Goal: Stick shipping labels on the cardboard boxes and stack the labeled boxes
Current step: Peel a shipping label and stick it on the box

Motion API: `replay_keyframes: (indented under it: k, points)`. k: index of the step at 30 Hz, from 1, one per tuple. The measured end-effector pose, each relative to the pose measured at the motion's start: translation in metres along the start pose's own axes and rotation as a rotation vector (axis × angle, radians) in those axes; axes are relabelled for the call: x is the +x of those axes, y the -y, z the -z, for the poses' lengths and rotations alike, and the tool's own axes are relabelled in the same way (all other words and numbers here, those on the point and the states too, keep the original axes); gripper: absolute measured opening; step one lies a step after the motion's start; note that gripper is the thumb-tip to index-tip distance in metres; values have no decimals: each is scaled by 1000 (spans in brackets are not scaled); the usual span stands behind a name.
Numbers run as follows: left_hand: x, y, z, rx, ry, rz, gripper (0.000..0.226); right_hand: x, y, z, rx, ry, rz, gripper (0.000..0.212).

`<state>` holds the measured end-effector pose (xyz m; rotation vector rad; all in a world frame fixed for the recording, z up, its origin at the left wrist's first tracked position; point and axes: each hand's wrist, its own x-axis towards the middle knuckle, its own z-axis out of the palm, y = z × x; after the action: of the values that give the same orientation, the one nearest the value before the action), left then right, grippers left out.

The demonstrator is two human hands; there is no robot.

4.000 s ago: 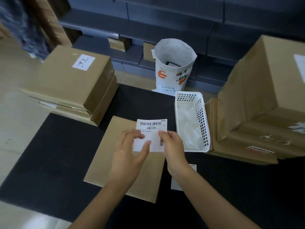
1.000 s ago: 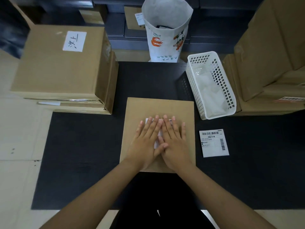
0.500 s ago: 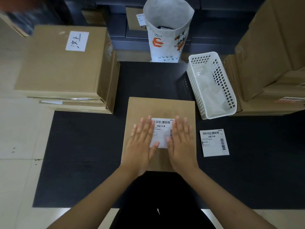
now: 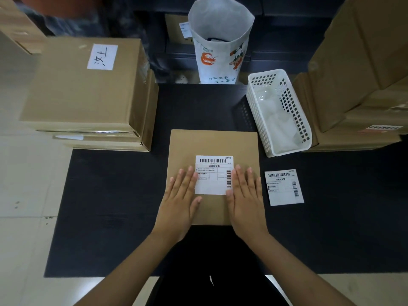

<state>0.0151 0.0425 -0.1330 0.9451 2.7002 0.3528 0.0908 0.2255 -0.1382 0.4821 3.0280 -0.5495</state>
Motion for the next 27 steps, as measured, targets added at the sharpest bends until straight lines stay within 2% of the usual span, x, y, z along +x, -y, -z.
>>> replay_keyframes:
  k: [5, 8, 10, 18, 22, 27]
  points:
    - [-10, -6, 5, -89, -34, 24, 61, -6, 5, 5, 72, -24, -37, 58]
    - [-16, -21, 3, -87, -8, -145, 62, -18, 10, 3, 14, 30, 239, 58]
    - [-21, -26, -4, -75, 20, -190, 65, -26, 10, -5, -35, 85, 333, 57]
    - [-26, -18, -13, -59, 8, -139, 57, -26, -7, -2, -53, 87, 247, 57]
    - [-28, -17, -11, -41, -13, -86, 56, -30, -12, 0, -36, 59, 69, 62]
    - [-26, -18, -6, -115, -43, -5, 58, -30, -10, 1, 9, 30, 42, 61]
